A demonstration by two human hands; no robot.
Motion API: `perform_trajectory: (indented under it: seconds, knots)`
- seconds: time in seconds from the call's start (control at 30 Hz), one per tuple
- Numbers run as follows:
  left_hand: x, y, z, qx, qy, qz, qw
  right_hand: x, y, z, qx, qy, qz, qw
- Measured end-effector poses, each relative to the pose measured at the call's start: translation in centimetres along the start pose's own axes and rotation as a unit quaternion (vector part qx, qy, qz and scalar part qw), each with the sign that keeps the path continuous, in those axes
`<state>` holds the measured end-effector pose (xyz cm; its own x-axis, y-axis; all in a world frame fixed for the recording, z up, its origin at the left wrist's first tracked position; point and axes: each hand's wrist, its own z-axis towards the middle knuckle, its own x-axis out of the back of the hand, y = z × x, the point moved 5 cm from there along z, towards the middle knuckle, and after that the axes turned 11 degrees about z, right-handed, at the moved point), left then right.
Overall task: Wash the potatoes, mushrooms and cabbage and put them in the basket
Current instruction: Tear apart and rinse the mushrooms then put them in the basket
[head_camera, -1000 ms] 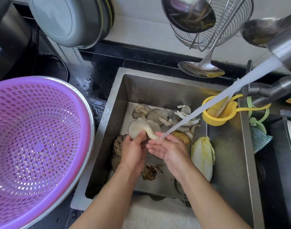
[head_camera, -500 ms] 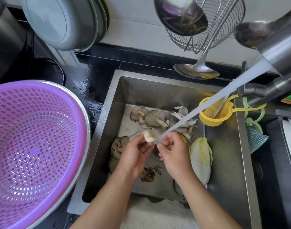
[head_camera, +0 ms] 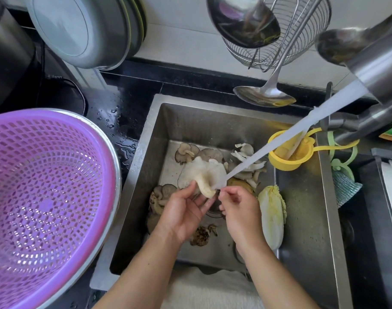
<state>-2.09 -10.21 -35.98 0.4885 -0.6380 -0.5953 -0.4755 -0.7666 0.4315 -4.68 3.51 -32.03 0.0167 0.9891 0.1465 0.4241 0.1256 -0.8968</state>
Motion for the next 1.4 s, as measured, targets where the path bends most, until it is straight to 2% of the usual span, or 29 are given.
perform_trajectory:
  seconds: [0.07,0.17,0.3,0.5,0.57,0.67,0.73,0.83,0.93,0.97,1.0,1.03,1.07,1.1,1.17,1.23,1.4]
  knots:
    - [0.1,0.1,0.0,-0.008,0.000,0.031,1.000,-0.7,0.6,-0.2,-0.102,-0.012,0.096,0.990]
    - [0.2,-0.2,0.0,-0.004,0.002,0.087,0.996,-2.5,0.8,-0.9,-0.215,-0.058,0.217,0.950]
    - [0.3,-0.3,0.0,-0.027,0.025,0.099,0.994,-3.7,0.8,-0.6,-0.239,-0.065,0.262,0.933]
    - [1.4,-0.6,0.5,-0.045,0.093,0.111,0.988,-4.1,0.8,-0.5,-0.266,-0.074,0.232,0.933]
    - [1.6,-0.6,0.4,-0.045,0.111,0.133,0.984,-3.8,0.4,0.7,-0.256,-0.054,0.178,0.949]
    - [2.8,-0.6,0.5,-0.030,0.189,0.164,0.968,-3.7,-0.9,4.2,-0.218,-0.048,0.095,0.970]
    - [3.8,-0.8,0.6,-0.013,0.236,0.159,0.959,-4.0,-1.6,6.3,-0.212,-0.064,0.105,0.970]
    - [4.2,-1.3,0.6,0.024,0.248,0.180,0.952,-2.5,-1.4,7.9,-0.213,-0.035,0.098,0.972]
    - [3.4,-1.9,0.6,0.074,0.221,0.271,0.934,0.8,0.9,5.8,-0.228,-0.046,-0.050,0.971]
    - [3.1,-2.1,0.7,0.085,0.205,0.310,0.925,2.2,2.0,4.5,-0.219,-0.084,-0.164,0.958]
    - [2.7,-2.3,0.8,0.090,0.189,0.348,0.914,3.5,3.3,3.3,-0.185,-0.138,-0.314,0.921]
    - [2.5,-2.6,0.9,0.092,0.176,0.389,0.900,5.0,4.4,2.0,-0.144,-0.188,-0.453,0.860]
    - [2.5,-2.9,1.0,0.091,0.166,0.431,0.882,6.2,5.4,0.9,-0.108,-0.231,-0.568,0.782]
    - [2.6,-3.2,1.1,0.090,0.158,0.474,0.862,7.4,6.5,0.1,-0.098,-0.260,-0.630,0.725]
    - [2.7,-3.5,1.2,0.087,0.144,0.537,0.827,9.1,8.6,-0.8,-0.098,-0.295,-0.681,0.663]
    - [2.8,-3.7,1.3,0.090,0.136,0.565,0.809,9.3,9.8,-0.7,-0.084,-0.319,-0.704,0.629]
    - [3.0,-3.6,1.2,0.092,0.136,0.569,0.806,8.0,12.2,0.3,-0.017,-0.359,-0.755,0.549]
